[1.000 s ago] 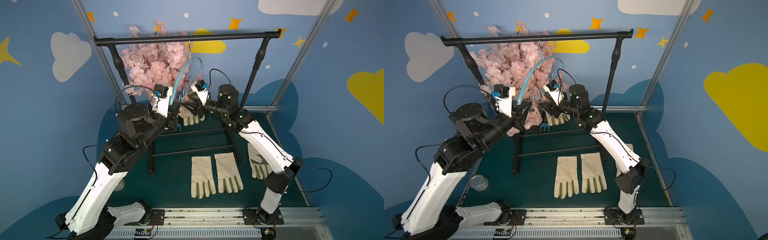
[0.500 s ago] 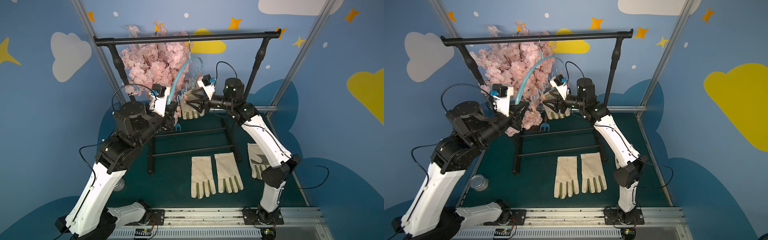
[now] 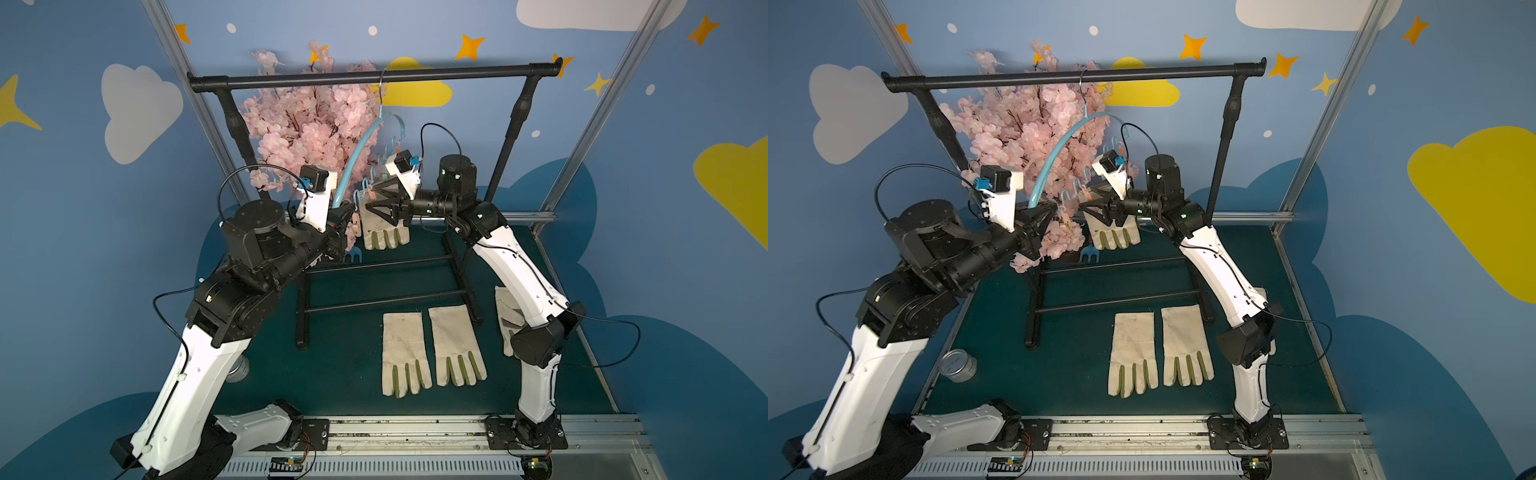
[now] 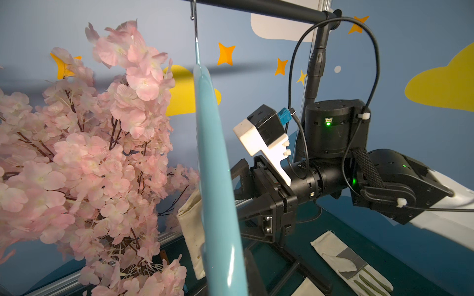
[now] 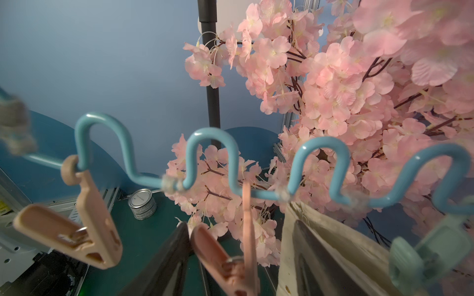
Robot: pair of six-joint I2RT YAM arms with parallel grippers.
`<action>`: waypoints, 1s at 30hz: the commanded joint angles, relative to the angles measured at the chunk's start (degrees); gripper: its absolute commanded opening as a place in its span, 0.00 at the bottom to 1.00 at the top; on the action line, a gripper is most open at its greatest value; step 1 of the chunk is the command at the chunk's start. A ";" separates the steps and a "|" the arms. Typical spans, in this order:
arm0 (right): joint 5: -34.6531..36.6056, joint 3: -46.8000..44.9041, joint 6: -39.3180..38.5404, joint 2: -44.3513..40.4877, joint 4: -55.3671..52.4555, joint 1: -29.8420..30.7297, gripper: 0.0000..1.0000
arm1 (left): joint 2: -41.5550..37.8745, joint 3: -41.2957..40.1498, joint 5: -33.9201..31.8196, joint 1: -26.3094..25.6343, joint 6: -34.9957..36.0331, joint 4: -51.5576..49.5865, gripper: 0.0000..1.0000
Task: Clip the gloves onto a hanger to dry
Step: Adjust the hanger on the clothesline, then open the clamp at the hanger.
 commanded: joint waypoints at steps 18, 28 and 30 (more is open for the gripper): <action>4.24 2.89 -3.65 1.67 -0.71 2.42 0.50 | 0.02 1.34 3.01 0.32 -0.43 -0.60 0.13; 4.31 2.87 -3.25 1.39 -0.20 2.52 0.42 | -0.11 1.07 3.01 0.33 -0.30 -0.85 0.13; 4.33 2.81 -3.34 1.27 -0.23 2.52 0.36 | -0.13 0.98 3.02 0.33 -0.36 -0.86 0.13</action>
